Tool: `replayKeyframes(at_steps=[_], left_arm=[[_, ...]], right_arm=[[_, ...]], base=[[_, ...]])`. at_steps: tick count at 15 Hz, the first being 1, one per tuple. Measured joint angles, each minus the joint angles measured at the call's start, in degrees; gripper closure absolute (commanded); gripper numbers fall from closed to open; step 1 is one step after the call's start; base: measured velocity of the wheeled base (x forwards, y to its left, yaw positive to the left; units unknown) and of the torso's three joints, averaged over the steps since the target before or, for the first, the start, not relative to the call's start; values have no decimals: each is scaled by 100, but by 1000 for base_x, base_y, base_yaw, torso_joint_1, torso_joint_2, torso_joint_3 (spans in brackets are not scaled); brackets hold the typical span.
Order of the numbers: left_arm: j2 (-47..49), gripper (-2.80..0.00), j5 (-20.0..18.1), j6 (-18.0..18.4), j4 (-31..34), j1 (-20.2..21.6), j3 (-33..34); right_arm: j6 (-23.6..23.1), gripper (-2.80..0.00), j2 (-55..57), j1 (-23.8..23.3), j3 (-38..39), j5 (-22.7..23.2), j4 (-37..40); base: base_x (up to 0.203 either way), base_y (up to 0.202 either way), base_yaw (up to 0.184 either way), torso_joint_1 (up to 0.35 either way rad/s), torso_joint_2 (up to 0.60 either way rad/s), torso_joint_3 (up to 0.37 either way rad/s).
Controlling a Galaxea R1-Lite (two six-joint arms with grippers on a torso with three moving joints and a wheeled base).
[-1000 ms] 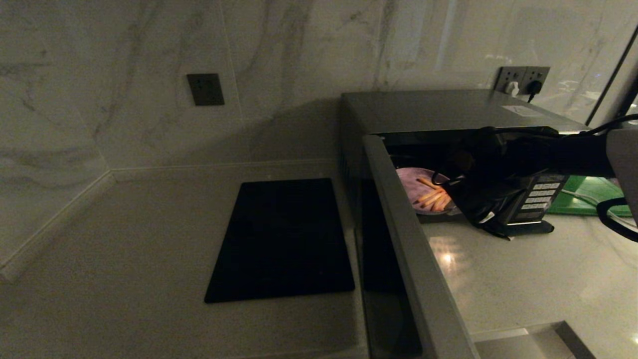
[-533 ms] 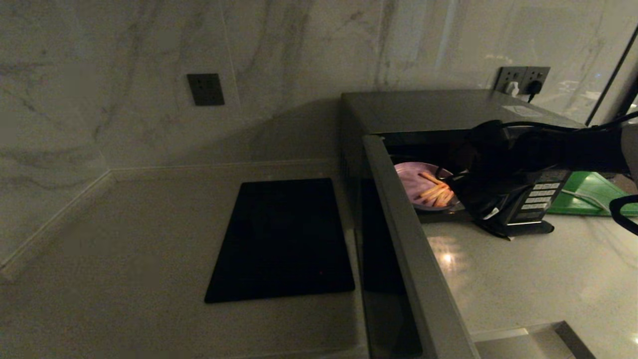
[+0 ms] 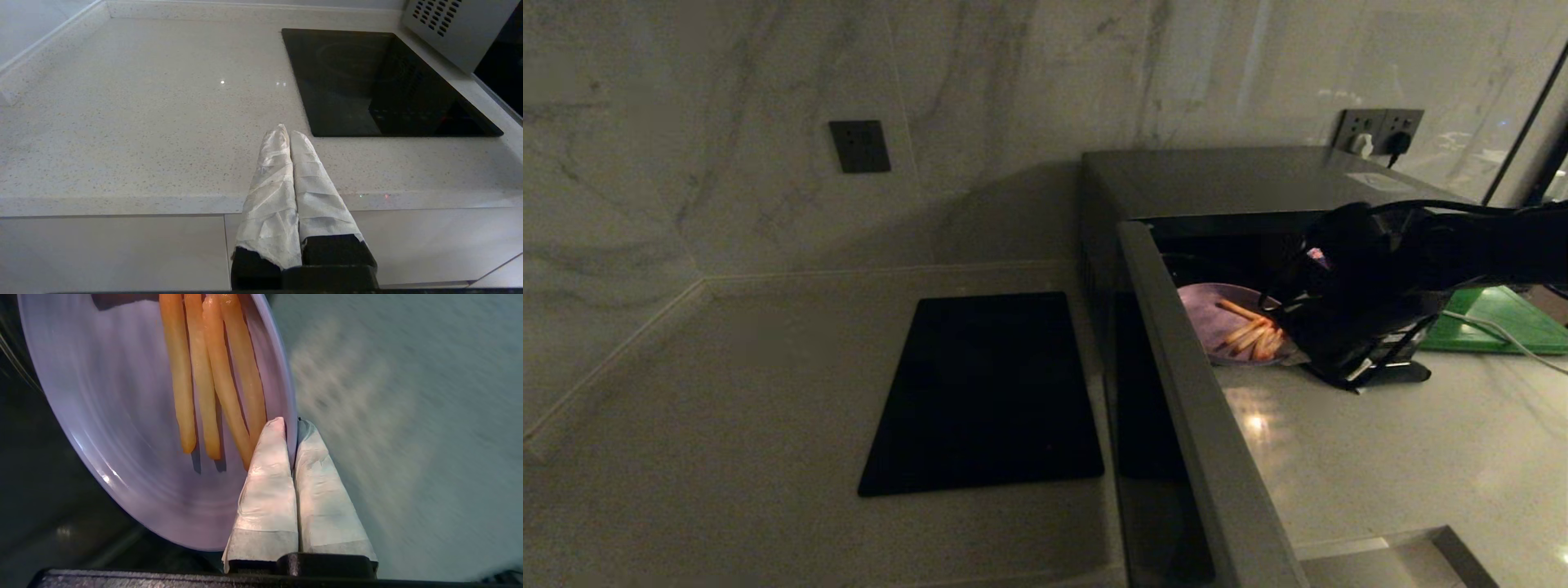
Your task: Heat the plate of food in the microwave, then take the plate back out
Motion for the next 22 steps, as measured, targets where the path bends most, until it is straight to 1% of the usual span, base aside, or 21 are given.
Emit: replayKeyframes(at_steps=[2, 7, 8, 11, 13, 14, 16, 17, 19, 22], left_arm=[[0, 0, 0, 2, -2, 0, 0], [0, 0, 1, 2, -2, 0, 0], [0, 0, 1, 2, -2, 0, 0], [0, 0, 2, 2, -2, 0, 0], [0, 0, 0, 0, -2, -2, 0], [0, 0, 2, 2, -2, 0, 0], [0, 0, 1, 0, -2, 0, 0], [0, 0, 1, 1, -2, 0, 0], [0, 0, 0, 2, -2, 0, 0], [0, 0, 1, 2, -2, 0, 0]], right_arm=[[-9, 0, -327, 29, 415, -36, 1], [-20, 0, -1490, 137, 1617, -335, 10], [-22, 0, -1764, 143, 1875, -427, 16], [-5, 0, -2452, 146, 2672, -954, 43], [15, 0, -2828, 75, 3041, -1108, 43], [9, 0, -2998, -40, 3175, -1140, 50], [-105, 0, -3247, -424, 3344, -1204, 48], [-232, 0, -3345, -701, 3405, -1219, 48], [-484, 0, -3470, -1333, 3499, -1216, 26], [-939, 0, -3511, -2452, 3627, -1090, -163]], base=[[0, 0, 0, 0, 0, 0], [0, 0, 0, 0, 0, 0], [0, 0, 0, 0, 0, 0], [0, 0, 0, 0, 0, 0], [0, 0, 0, 0, 0, 0], [0, 0, 0, 0, 0, 0], [0, 0, 0, 0, 0, 0], [0, 0, 0, 0, 0, 0], [0, 0, 0, 0, 0, 0], [0, 0, 0, 0, 0, 0]])
